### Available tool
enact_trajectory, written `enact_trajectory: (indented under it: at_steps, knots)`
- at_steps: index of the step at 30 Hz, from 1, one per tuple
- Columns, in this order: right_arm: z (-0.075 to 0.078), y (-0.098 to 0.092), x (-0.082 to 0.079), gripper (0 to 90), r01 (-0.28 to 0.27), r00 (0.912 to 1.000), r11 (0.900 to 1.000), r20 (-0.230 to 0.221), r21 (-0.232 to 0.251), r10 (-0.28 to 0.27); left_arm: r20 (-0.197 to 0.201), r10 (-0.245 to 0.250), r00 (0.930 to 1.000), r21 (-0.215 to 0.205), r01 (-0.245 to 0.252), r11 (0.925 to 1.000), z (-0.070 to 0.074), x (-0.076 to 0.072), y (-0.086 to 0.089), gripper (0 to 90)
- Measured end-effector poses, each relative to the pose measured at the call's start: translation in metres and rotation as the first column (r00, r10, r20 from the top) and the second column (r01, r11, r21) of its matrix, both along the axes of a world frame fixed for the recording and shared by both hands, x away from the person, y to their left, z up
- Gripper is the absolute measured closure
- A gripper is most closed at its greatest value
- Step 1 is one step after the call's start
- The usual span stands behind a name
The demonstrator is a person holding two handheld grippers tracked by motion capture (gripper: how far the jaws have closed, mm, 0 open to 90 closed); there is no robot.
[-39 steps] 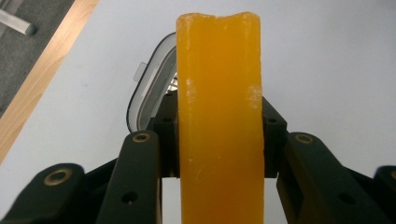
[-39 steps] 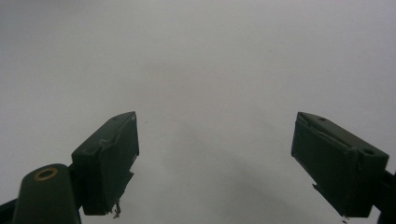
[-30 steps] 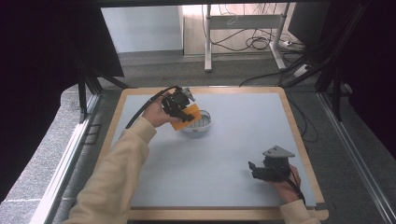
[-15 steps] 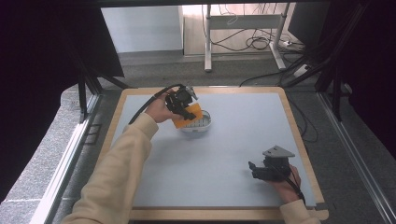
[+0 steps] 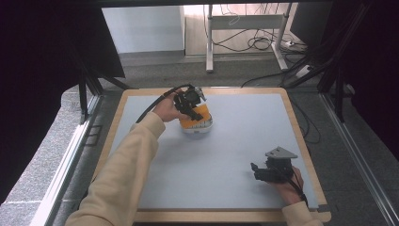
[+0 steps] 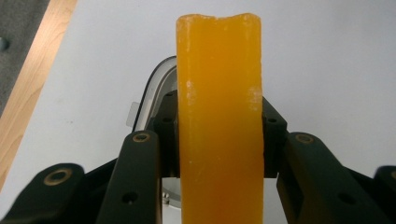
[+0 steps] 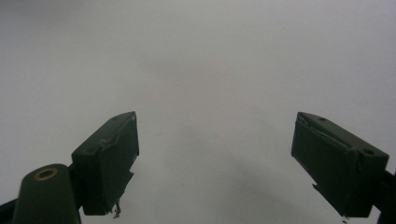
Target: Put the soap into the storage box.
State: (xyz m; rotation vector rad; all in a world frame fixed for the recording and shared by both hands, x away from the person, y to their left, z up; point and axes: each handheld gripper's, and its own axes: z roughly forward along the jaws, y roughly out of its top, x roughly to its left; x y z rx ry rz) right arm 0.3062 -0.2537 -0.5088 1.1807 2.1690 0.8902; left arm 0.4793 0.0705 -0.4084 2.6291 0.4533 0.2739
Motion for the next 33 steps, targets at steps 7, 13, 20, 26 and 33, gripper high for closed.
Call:
enact_trajectory:
  at_steps: [7,13,20,26,33]
  knots:
    - [-0.001,0.001,0.000,15.3,0.000,1.0000,1.000,-0.002,-0.005,0.000,-0.012,-0.009,0.9999,0.012,0.009,0.9999,-0.010,0.011,-0.002,62.0]
    - [-0.001,0.001,0.000,15.3,0.004,1.0000,1.000,-0.001,-0.004,-0.004,0.000,-0.050,0.9987,0.030,0.050,0.9983,-0.012,0.017,-0.003,62.0]
    - [-0.001,0.000,0.000,15.3,0.006,1.0000,1.000,-0.003,-0.005,-0.006,-0.002,-0.095,0.9955,0.078,0.095,0.9924,-0.021,0.021,-0.009,62.0]
    - [-0.002,-0.001,0.001,15.3,0.007,1.0000,1.000,-0.006,-0.008,-0.007,-0.009,-0.106,0.9944,0.106,0.106,0.9888,-0.029,0.023,-0.012,62.0]
    - [-0.002,0.000,0.000,15.3,0.005,1.0000,1.000,-0.007,-0.008,-0.005,-0.026,-0.098,0.9948,0.110,0.100,0.9889,-0.032,0.024,-0.015,60.9]
